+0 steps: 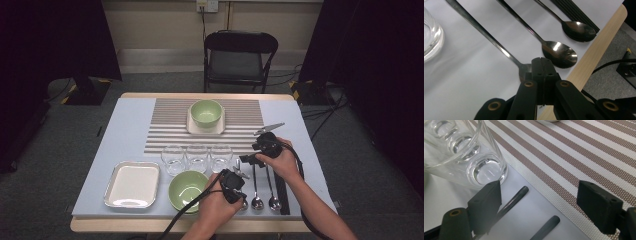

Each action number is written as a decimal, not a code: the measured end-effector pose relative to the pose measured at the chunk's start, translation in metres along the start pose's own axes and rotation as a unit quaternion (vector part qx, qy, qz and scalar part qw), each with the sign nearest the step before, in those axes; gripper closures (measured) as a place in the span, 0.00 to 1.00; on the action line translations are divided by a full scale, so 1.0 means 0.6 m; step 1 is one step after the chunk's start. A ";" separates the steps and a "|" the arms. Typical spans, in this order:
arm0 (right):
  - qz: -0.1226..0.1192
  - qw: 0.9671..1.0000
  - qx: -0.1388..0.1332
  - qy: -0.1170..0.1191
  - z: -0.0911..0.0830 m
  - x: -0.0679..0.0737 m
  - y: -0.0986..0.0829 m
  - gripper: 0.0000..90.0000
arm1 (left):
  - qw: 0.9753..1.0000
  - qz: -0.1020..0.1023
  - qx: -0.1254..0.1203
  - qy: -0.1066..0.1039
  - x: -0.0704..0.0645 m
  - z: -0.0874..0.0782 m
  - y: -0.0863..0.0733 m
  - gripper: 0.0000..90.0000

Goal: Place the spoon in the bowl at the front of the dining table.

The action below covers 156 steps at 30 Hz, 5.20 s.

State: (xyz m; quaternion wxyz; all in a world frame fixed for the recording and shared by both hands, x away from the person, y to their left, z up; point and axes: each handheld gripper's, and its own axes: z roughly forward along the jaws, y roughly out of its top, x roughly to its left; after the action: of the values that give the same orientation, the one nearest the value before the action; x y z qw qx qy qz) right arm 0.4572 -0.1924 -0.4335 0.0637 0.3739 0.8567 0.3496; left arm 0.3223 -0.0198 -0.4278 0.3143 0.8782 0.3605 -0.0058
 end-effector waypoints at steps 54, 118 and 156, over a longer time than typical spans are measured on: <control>0.004 1.000 0.002 0.023 0.005 0.013 -0.025 0.25 | 1.000 -0.001 0.005 0.013 -0.017 0.030 -0.031 1.00; 0.171 0.958 -0.093 0.210 -0.039 0.012 0.000 1.00 | 0.992 -0.010 -0.128 -0.018 0.058 -0.124 -0.013 0.31; 0.180 0.948 -0.124 0.231 -0.085 0.002 0.064 1.00 | 0.990 -0.033 -0.136 -0.016 0.115 -0.180 -0.016 0.31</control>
State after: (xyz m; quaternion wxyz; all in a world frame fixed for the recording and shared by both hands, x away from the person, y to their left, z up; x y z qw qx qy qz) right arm 0.4602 -0.2016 -0.3702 -0.1539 0.4204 0.7161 0.5355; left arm 0.3442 0.0889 -0.3625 0.4357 0.8151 0.3814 0.0192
